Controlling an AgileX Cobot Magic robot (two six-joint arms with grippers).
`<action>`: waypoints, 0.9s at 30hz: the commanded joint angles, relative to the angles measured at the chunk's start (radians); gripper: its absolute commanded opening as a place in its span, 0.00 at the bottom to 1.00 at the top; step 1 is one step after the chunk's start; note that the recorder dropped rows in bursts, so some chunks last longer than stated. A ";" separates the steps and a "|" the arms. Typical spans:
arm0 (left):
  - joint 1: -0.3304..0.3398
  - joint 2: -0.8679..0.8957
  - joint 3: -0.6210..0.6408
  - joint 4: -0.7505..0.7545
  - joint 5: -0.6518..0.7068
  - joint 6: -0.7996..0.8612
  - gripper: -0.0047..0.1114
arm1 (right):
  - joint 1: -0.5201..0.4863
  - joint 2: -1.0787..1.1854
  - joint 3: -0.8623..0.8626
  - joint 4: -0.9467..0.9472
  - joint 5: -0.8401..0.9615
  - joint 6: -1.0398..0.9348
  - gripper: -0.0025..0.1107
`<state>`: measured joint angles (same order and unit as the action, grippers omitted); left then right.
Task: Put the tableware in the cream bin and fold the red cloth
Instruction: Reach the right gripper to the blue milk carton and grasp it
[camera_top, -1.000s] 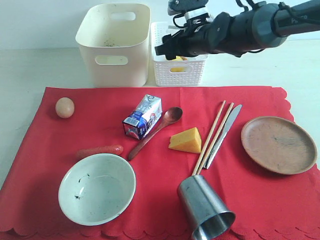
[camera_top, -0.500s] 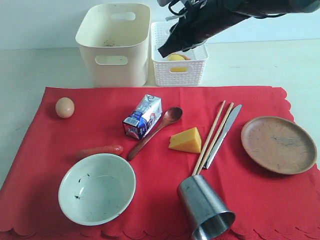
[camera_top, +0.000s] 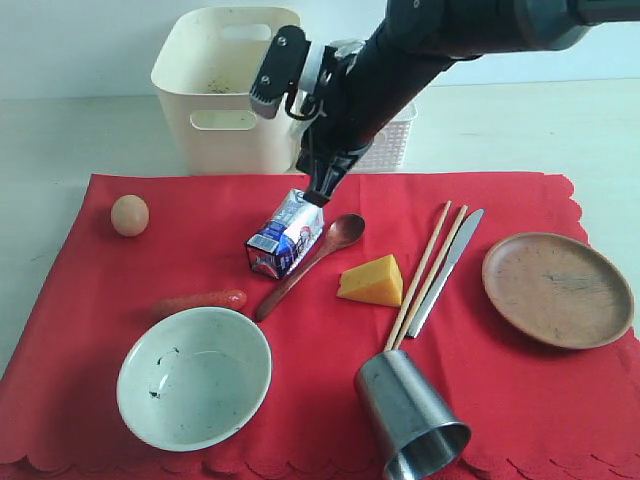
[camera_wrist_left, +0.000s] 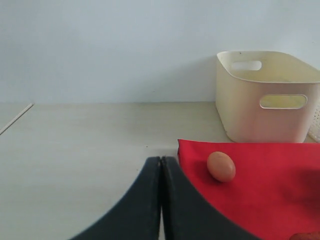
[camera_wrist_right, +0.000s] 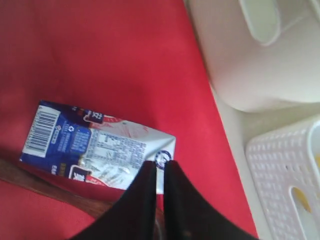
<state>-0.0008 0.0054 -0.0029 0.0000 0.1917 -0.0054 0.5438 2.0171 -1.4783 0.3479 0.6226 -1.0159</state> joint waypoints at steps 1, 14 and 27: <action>0.003 -0.005 0.003 0.000 -0.004 -0.006 0.06 | 0.036 0.023 -0.004 -0.031 -0.024 -0.012 0.26; 0.003 -0.005 0.003 0.000 -0.004 -0.006 0.06 | 0.107 0.048 -0.004 -0.178 0.039 -0.012 0.68; 0.003 -0.005 0.003 0.000 -0.004 -0.006 0.06 | 0.175 0.133 -0.006 -0.532 -0.071 0.165 0.68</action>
<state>-0.0008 0.0054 -0.0029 0.0000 0.1917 -0.0054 0.7083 2.1398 -1.4783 -0.1505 0.5904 -0.8625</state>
